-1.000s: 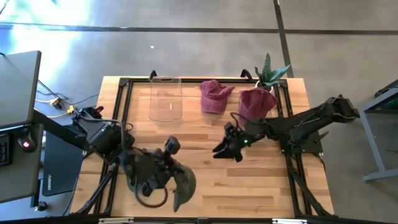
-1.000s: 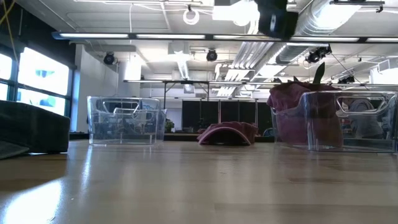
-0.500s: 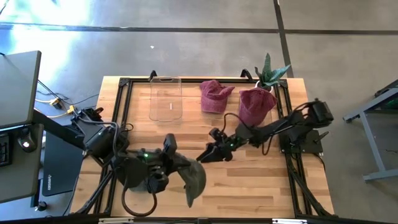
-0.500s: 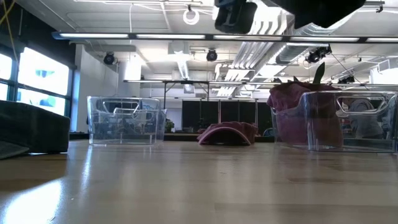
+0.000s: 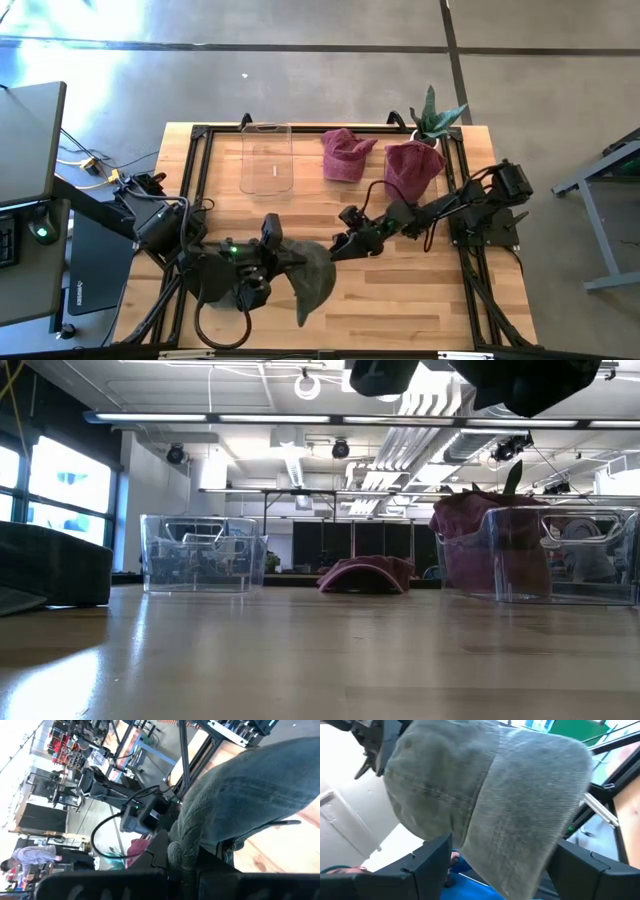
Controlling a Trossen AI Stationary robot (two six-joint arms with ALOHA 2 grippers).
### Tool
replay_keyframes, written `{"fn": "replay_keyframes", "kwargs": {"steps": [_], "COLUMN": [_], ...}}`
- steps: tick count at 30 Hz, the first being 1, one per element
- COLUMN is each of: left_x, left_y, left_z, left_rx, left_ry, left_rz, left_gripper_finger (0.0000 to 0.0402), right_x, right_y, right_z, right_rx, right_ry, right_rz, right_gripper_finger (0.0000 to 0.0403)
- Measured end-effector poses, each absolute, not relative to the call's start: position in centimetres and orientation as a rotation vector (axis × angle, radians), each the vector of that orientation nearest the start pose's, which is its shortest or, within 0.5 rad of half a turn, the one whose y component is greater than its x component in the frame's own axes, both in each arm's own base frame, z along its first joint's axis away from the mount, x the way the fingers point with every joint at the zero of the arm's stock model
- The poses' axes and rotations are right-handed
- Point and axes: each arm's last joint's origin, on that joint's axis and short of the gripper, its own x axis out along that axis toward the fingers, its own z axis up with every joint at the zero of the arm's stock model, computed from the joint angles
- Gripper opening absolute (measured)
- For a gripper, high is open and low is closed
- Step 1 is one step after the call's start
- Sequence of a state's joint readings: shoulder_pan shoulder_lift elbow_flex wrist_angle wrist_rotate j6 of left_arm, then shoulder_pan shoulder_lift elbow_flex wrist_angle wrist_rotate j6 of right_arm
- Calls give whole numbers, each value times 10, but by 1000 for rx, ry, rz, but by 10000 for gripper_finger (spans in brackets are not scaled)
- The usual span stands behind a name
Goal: Pick & Place hat
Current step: Put the right green cap into the left transparent bin
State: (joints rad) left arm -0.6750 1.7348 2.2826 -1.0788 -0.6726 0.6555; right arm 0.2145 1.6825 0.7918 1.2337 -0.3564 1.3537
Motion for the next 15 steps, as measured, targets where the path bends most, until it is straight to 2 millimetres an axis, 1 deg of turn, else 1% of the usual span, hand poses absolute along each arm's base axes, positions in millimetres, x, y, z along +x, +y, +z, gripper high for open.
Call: {"fn": "replay_keyframes", "kwargs": {"steps": [2,4,7,9,11,13,14,15], "left_x": [260,260,261,261,261,260,260,260], "left_y": [-185,-184,-183,-183,-183,-183,-182,-182], "left_z": [497,497,498,498,498,497,496,496], "left_rx": [991,1010,1017,1018,1011,963,922,867], "left_ry": [411,415,421,423,424,430,434,438], "left_rz": [-117,-93,-61,-47,-45,-36,-27,-17], "left_gripper_finger": [9,9,9,9,10,10,11,14], "right_x": [329,328,327,327,327,327,327,327], "right_y": [85,89,94,95,96,96,96,96], "right_z": [246,246,246,246,246,246,246,247], "right_rx": [1269,1242,1209,1194,1180,1164,1149,1136], "right_ry": [80,64,24,1,-20,-41,-55,-68], "right_rz": [711,706,673,649,621,603,596,586], "right_gripper_finger": [285,268,221,174,118,54,29,17]}}
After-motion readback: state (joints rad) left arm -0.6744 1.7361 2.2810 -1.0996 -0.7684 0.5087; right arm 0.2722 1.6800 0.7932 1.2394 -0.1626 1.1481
